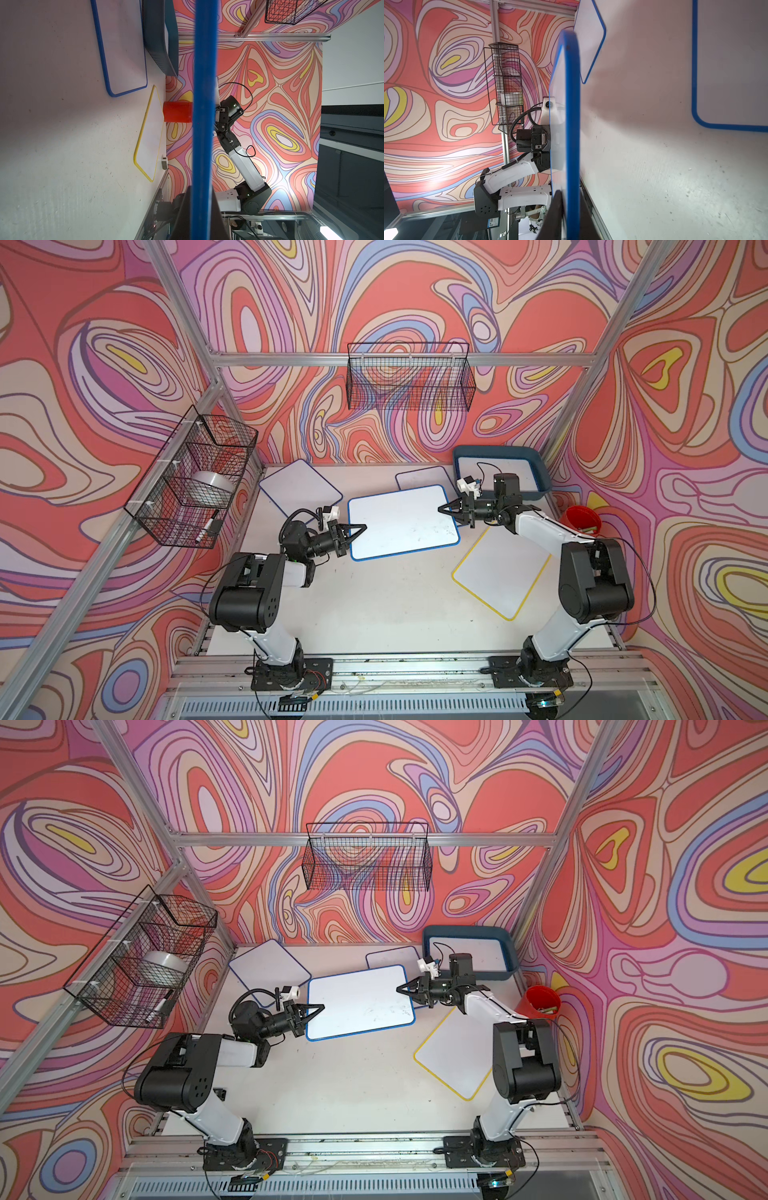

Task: Put the whiteboard into the storage box
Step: Pick up the whiteboard at the center of the board.

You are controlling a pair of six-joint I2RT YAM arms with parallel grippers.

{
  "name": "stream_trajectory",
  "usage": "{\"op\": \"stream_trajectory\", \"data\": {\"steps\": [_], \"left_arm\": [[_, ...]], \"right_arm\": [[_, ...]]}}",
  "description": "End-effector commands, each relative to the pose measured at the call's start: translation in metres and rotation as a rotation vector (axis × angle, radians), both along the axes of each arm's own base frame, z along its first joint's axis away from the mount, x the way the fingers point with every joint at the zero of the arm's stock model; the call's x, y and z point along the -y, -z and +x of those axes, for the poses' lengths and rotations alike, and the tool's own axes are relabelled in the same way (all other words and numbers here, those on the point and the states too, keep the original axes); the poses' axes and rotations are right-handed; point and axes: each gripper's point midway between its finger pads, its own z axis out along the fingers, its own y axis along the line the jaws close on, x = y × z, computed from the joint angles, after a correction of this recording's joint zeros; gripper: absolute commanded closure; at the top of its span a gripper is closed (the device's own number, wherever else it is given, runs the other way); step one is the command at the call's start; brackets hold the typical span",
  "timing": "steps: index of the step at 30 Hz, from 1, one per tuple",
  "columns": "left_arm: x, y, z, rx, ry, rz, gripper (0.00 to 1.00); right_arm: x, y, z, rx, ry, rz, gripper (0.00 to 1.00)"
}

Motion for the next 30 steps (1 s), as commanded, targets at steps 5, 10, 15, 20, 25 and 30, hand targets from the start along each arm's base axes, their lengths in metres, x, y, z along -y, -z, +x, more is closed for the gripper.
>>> {"op": "stream_trajectory", "data": {"steps": [5, 10, 15, 20, 25, 30], "left_arm": [[-0.012, -0.024, 0.025, 0.103, -0.163, -0.021, 1.00], [-0.023, -0.036, 0.035, 0.146, -0.271, -0.024, 1.00], [-0.028, -0.045, 0.044, 0.172, -0.360, -0.031, 1.00], [-0.004, -0.059, 0.053, 0.208, -0.352, -0.052, 1.00], [0.027, -0.072, 0.059, 0.229, -0.334, -0.083, 1.00], [0.058, -0.092, 0.059, 0.261, -0.307, -0.124, 1.00]], "right_arm": [[0.029, 0.014, 0.019, 0.037, 0.171, -0.136, 0.71], [0.039, 0.018, 0.016, 0.029, 0.246, -0.185, 0.65], [0.041, 0.011, 0.004, 0.041, 0.294, -0.143, 0.61], [0.023, -0.004, -0.010, 0.071, 0.282, -0.075, 0.59], [0.002, -0.006, -0.016, 0.073, 0.286, -0.030, 0.58], [-0.015, -0.003, -0.011, 0.072, 0.292, 0.022, 0.58]]}}
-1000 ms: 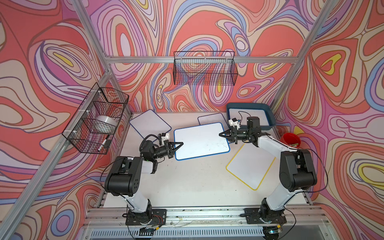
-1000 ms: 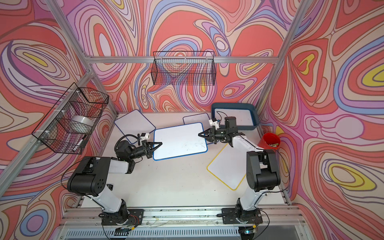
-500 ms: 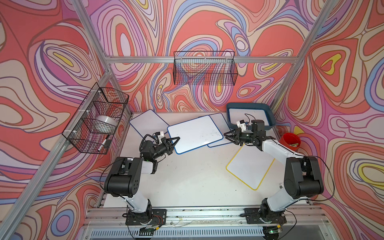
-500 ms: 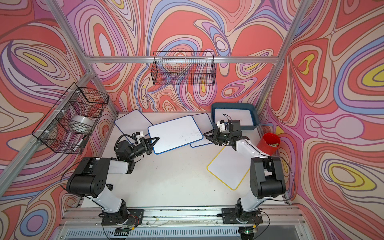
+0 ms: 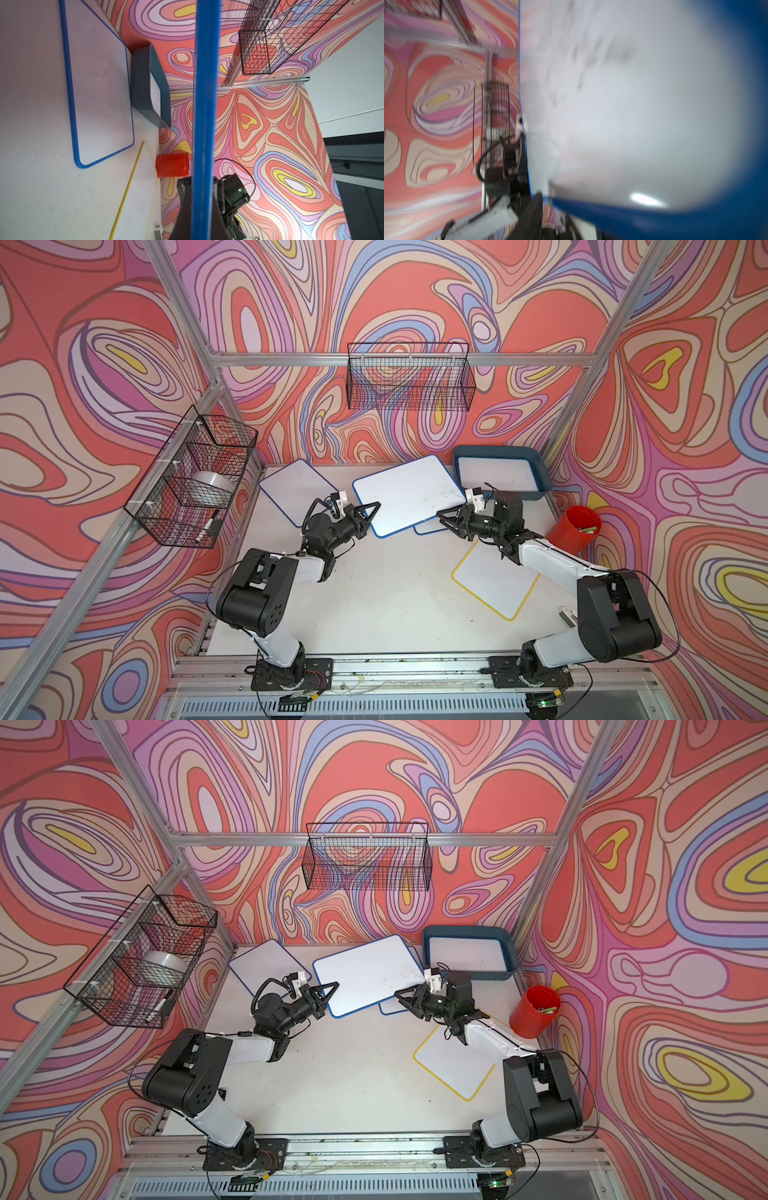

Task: Put the whiteboard into the storage box
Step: Pick up the whiteboard at the center of the board.

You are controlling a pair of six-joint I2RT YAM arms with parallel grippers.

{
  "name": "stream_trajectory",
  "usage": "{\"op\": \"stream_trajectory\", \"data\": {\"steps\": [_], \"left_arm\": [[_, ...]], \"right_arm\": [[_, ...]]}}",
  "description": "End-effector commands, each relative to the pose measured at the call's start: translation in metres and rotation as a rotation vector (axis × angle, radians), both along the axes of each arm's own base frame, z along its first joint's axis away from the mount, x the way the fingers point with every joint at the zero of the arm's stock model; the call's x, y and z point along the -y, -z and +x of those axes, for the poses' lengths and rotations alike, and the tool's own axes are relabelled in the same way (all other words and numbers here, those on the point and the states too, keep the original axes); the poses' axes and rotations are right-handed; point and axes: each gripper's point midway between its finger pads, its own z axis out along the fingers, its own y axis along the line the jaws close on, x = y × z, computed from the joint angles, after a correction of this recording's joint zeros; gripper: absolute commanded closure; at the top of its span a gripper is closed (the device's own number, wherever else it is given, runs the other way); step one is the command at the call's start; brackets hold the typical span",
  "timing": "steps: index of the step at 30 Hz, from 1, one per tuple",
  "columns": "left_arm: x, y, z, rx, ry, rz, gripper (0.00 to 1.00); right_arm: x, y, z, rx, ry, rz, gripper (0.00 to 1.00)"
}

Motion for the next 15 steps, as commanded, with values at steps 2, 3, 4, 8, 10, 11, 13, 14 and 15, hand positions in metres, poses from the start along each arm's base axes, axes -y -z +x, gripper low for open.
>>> {"op": "stream_trajectory", "data": {"steps": [2, 3, 4, 8, 10, 11, 13, 14, 15], "left_arm": [[0.023, -0.053, 0.000, 0.162, 0.007, -0.086, 1.00], [0.028, -0.052, -0.001, 0.158, 0.010, -0.089, 1.00], [0.032, -0.050, -0.002, 0.152, 0.010, -0.088, 1.00], [0.041, -0.040, -0.004, 0.128, -0.012, -0.087, 1.00], [0.039, -0.034, -0.003, 0.111, -0.036, -0.085, 1.00], [0.037, -0.031, -0.002, 0.102, -0.050, -0.083, 1.00], [0.034, -0.024, 0.000, 0.081, -0.074, -0.080, 1.00], [0.034, -0.021, 0.000, 0.073, -0.075, -0.082, 0.98], [0.034, -0.018, 0.000, 0.063, -0.075, -0.082, 0.95]], "right_arm": [[-0.007, -0.007, 0.012, 0.026, 0.038, 0.087, 0.58], [-0.008, -0.010, 0.014, 0.033, 0.039, 0.104, 0.58], [-0.009, -0.013, 0.015, 0.040, 0.040, 0.119, 0.59], [-0.010, -0.018, 0.018, 0.051, 0.052, 0.159, 0.69], [-0.009, -0.017, 0.019, 0.049, 0.060, 0.180, 0.79], [-0.009, -0.017, 0.019, 0.047, 0.062, 0.190, 0.85], [-0.009, -0.016, 0.018, 0.044, 0.064, 0.199, 0.93], [-0.009, -0.015, 0.019, 0.040, 0.066, 0.198, 0.95], [-0.008, -0.013, 0.019, 0.037, 0.072, 0.196, 0.97]]}}
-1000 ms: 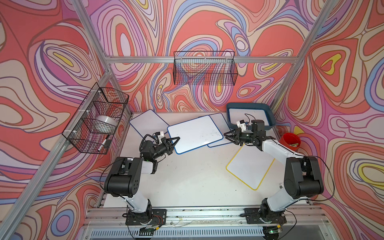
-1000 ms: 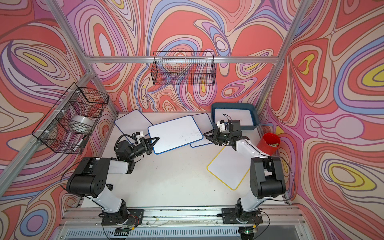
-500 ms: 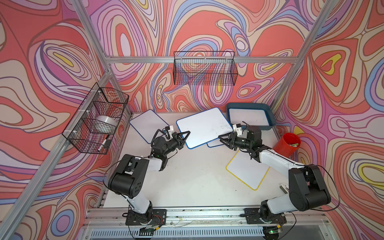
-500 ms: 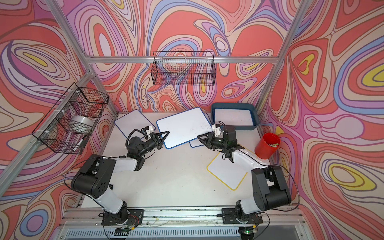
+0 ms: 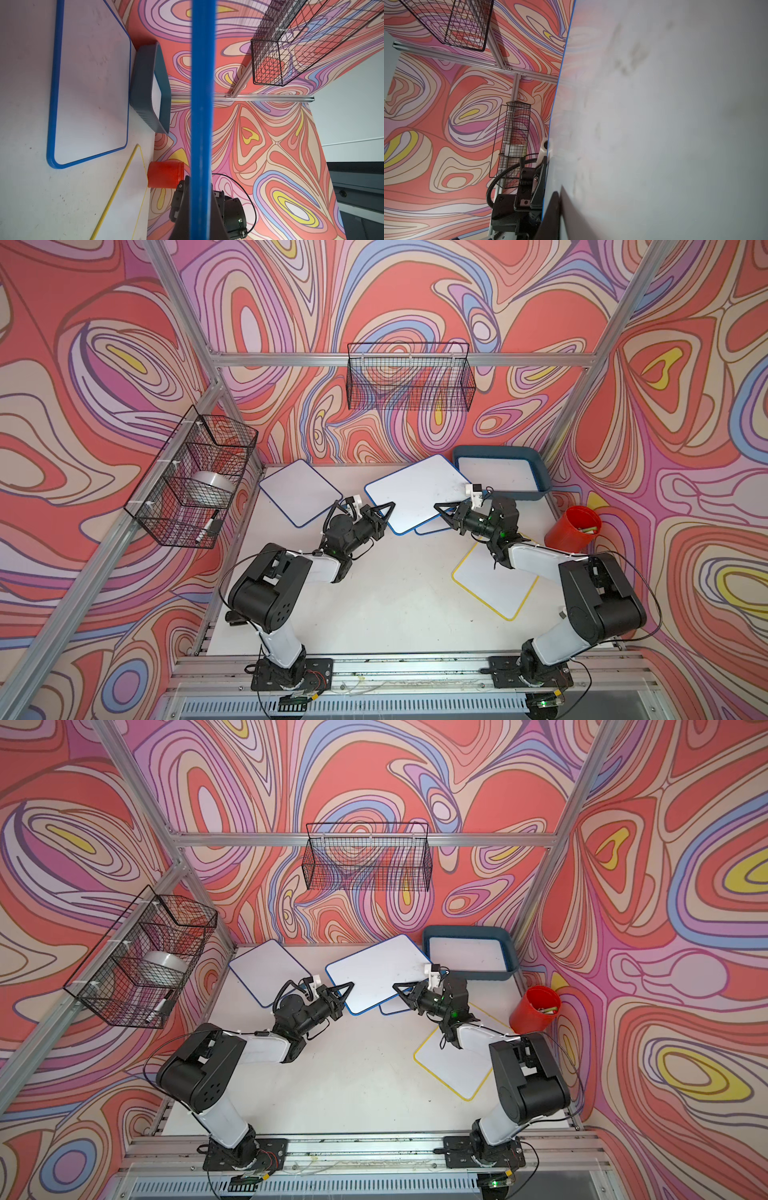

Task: Put the whiteboard into the storage box
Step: Pick up the whiteboard at the center of the board, then place the whiteboard in the storage box.

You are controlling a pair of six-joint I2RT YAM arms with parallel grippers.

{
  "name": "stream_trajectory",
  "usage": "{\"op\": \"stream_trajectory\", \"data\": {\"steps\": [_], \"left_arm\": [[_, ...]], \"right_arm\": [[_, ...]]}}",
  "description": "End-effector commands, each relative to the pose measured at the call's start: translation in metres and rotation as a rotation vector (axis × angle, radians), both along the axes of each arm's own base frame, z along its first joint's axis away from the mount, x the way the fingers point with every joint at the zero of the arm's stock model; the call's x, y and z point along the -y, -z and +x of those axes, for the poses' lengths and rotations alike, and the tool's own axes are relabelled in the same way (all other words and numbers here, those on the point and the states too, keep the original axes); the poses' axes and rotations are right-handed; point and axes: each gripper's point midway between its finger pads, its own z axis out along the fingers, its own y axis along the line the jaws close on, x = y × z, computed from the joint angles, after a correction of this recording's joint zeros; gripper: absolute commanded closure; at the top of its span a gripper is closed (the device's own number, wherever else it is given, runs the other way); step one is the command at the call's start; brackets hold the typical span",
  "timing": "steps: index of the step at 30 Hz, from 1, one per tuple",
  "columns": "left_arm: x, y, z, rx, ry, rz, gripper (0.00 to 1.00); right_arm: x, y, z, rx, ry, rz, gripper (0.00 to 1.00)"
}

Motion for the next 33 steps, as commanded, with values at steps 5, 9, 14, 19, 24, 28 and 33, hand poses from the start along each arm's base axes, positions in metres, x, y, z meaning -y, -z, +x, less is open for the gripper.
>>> {"op": "stream_trajectory", "data": {"steps": [5, 9, 14, 19, 24, 28, 33], "left_arm": [[-0.005, -0.013, -0.005, 0.122, -0.023, -0.007, 0.75], [-0.012, 0.005, -0.008, 0.070, -0.025, 0.012, 0.62], [-0.039, 0.014, -0.011, 0.046, -0.047, 0.030, 0.58], [-0.064, 0.029, -0.024, 0.000, -0.048, 0.079, 0.57], [-0.081, 0.032, -0.035, -0.024, -0.030, 0.183, 0.54], [-0.089, 0.041, -0.051, -0.065, -0.015, 0.336, 0.51], [-0.106, 0.044, -0.076, -0.079, -0.032, 0.497, 0.48]], "right_arm": [[-0.002, -0.007, -0.005, -0.058, -0.003, 0.091, 1.00], [0.005, -0.007, -0.002, -0.054, 0.021, 0.083, 1.00], [0.026, -0.008, 0.005, -0.057, 0.071, 0.075, 1.00], [0.058, -0.010, 0.015, -0.048, 0.152, 0.030, 1.00], [0.090, -0.028, 0.033, 0.000, 0.225, -0.039, 1.00], [0.104, -0.053, 0.045, 0.046, 0.262, -0.053, 1.00], [0.121, -0.070, 0.054, 0.081, 0.336, -0.169, 1.00]]}}
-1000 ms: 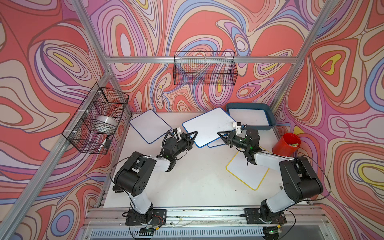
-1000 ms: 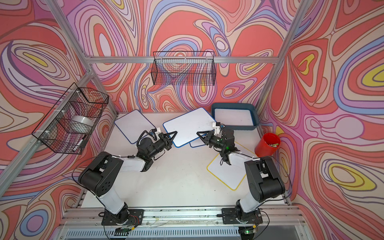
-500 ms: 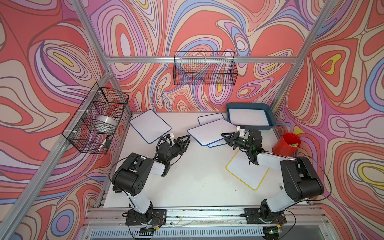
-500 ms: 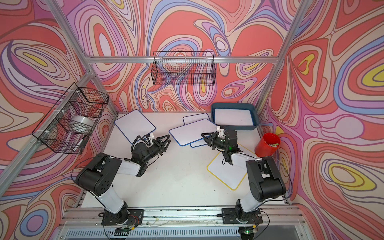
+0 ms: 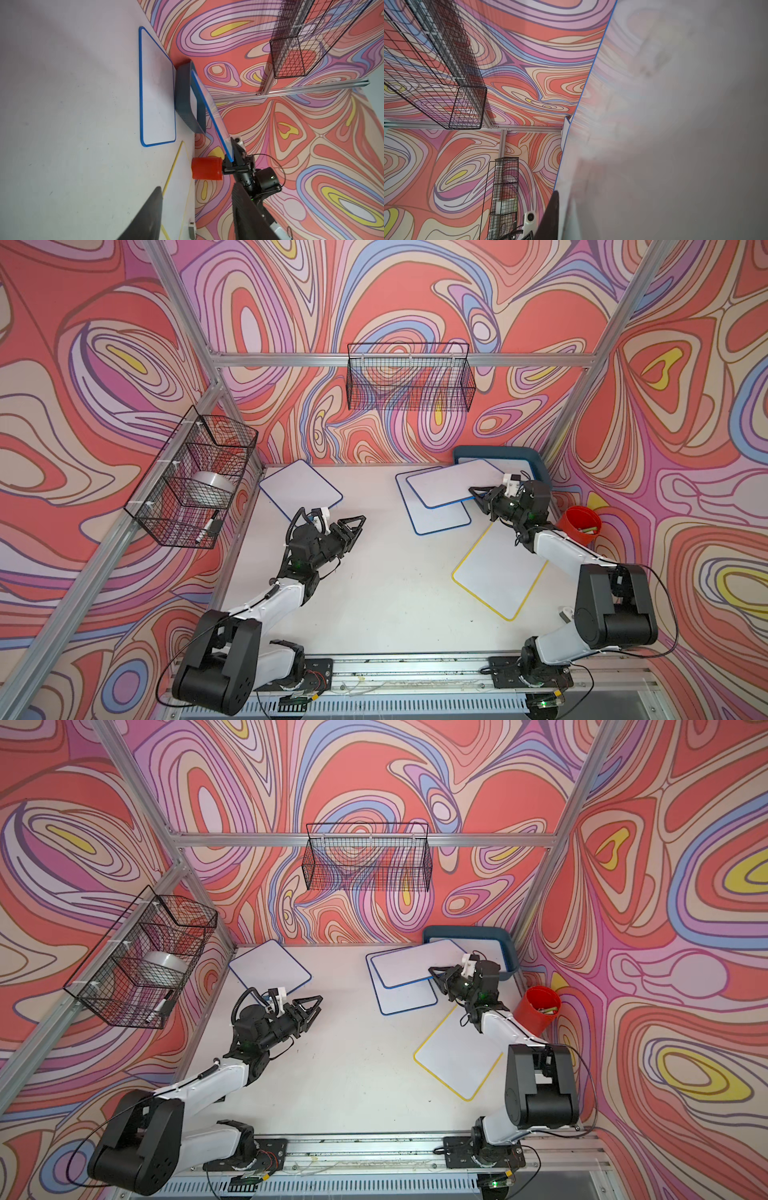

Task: Put the whiteboard into the storage box
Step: Place the whiteboard in the storage box.

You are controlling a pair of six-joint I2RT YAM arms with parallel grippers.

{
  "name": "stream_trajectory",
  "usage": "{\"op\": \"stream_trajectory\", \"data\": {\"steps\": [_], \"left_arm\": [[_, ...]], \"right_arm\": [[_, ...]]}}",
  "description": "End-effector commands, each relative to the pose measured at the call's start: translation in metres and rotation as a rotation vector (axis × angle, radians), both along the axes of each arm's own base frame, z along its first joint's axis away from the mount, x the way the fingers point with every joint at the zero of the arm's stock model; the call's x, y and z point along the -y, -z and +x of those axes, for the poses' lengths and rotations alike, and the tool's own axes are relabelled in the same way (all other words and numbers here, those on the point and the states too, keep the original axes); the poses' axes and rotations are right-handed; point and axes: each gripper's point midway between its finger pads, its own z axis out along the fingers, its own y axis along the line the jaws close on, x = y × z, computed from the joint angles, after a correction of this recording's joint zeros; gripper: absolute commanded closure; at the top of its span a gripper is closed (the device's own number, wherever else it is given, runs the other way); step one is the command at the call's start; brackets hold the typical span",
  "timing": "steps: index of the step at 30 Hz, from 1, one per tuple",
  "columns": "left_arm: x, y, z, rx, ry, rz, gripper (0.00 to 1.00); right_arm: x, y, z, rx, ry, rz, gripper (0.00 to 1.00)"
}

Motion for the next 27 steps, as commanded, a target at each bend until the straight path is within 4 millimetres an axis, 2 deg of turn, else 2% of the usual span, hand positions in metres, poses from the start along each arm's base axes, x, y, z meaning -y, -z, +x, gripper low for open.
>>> {"op": "stream_trajectory", "data": {"steps": [1, 4, 5, 9, 10, 18, 23, 27], "left_arm": [[-0.016, 0.030, -0.020, -0.092, 0.004, 0.183, 0.48], [-0.030, 0.030, -0.030, -0.115, -0.001, 0.275, 0.46], [-0.034, 0.016, -0.027, -0.091, -0.004, 0.292, 0.44], [-0.045, 0.002, -0.030, -0.065, -0.001, 0.369, 0.44], [-0.047, -0.001, -0.029, -0.060, 0.000, 0.390, 0.40], [-0.045, -0.027, -0.020, -0.075, 0.125, 0.507, 0.39], [-0.044, -0.031, -0.016, -0.086, 0.186, 0.508, 0.40], [-0.053, -0.034, -0.011, -0.120, 0.227, 0.523, 0.40]], "right_arm": [[0.015, -0.045, 0.003, 0.140, 0.045, -0.134, 1.00], [0.036, -0.045, 0.009, 0.125, 0.094, -0.186, 1.00], [0.044, -0.044, 0.010, 0.124, 0.110, -0.194, 1.00], [0.082, -0.035, 0.019, 0.104, 0.195, -0.224, 1.00], [0.090, -0.033, 0.020, 0.100, 0.212, -0.219, 1.00], [0.142, -0.025, 0.035, 0.097, 0.329, -0.239, 1.00], [0.163, -0.011, 0.046, 0.062, 0.377, -0.277, 1.00], [0.164, 0.009, 0.061, 0.029, 0.359, -0.244, 1.00]]}}
